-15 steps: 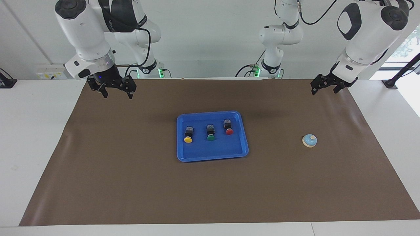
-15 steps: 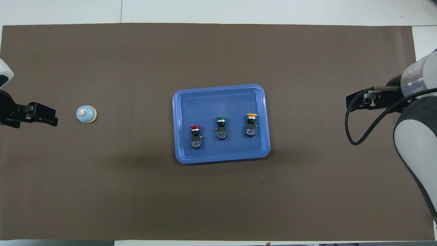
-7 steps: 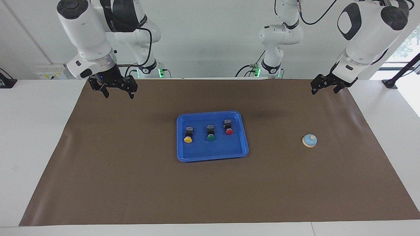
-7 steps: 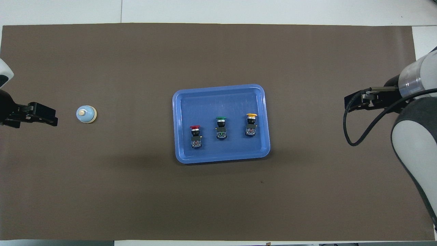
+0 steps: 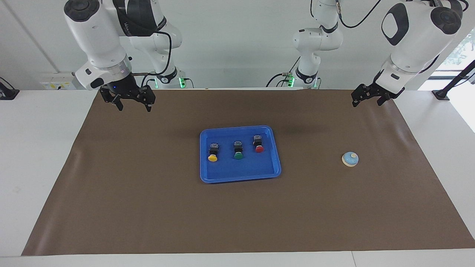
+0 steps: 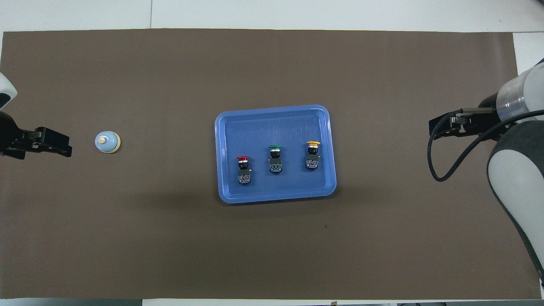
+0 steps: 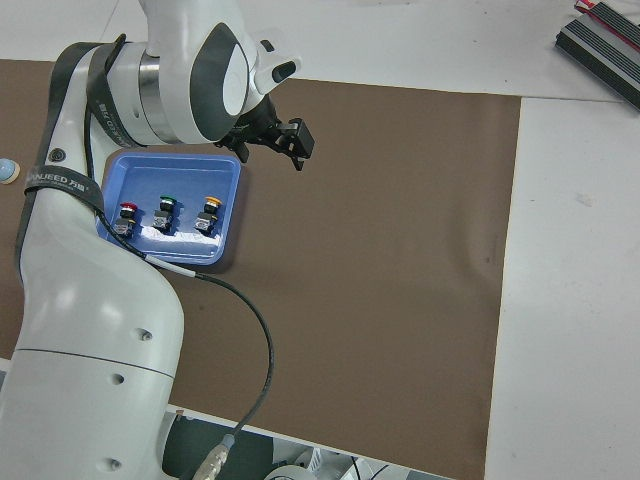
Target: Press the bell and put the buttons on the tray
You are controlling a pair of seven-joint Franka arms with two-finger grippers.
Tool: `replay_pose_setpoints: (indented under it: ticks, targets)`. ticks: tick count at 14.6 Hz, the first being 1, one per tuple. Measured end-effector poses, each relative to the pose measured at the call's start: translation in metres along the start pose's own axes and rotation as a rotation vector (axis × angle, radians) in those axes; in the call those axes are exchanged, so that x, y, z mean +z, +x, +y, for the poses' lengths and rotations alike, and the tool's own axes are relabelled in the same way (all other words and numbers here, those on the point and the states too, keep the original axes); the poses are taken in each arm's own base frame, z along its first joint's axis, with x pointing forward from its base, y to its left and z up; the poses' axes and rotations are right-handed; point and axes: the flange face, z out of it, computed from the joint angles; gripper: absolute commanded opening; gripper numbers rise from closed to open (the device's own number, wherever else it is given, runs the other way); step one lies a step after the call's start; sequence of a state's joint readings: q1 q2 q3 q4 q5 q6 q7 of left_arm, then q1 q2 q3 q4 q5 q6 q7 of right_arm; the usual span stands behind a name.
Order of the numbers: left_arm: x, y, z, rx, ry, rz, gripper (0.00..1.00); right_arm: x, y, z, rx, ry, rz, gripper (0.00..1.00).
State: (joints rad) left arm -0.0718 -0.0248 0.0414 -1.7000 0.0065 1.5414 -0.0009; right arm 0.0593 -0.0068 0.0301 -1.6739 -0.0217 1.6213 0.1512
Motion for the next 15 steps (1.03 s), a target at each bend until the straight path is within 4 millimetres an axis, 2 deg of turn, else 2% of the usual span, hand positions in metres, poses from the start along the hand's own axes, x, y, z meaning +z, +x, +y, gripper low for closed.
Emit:
replay_pose_setpoints:
  ticks: [5, 6, 7, 8, 11, 13, 15]
  targets:
    - [0.0, 0.0, 0.0, 0.0, 0.0, 0.0, 1.0, 0.0, 0.0, 0.0, 0.0, 0.0, 0.0, 1.0]
    - [0.0, 0.0, 0.0, 0.0, 0.0, 0.0, 0.78, 0.0, 0.0, 0.0, 0.0, 0.0, 0.0, 1.0]
    - [0.0, 0.0, 0.0, -0.002, 0.0, 0.0, 0.29, 0.0, 0.0, 0.0, 0.0, 0.0, 0.0, 1.0]
    - [0.0, 0.0, 0.001, -0.003, 0.0, 0.003, 0.0, 0.0, 0.0, 0.0, 0.0, 0.0, 0.0, 1.0]
    - [0.004, 0.011, -0.001, -0.011, -0.001, 0.089, 0.0, 0.0, 0.0, 0.0, 0.0, 0.0, 0.0, 1.0]
    - [0.022, 0.018, -0.01, -0.031, -0.003, 0.124, 0.0, 0.0, 0.0, 0.0, 0.0, 0.0, 0.0, 1.0]
    - [0.049, 0.024, -0.021, -0.05, -0.004, 0.132, 0.0, 0.0, 0.0, 0.0, 0.0, 0.0, 0.0, 1.0]
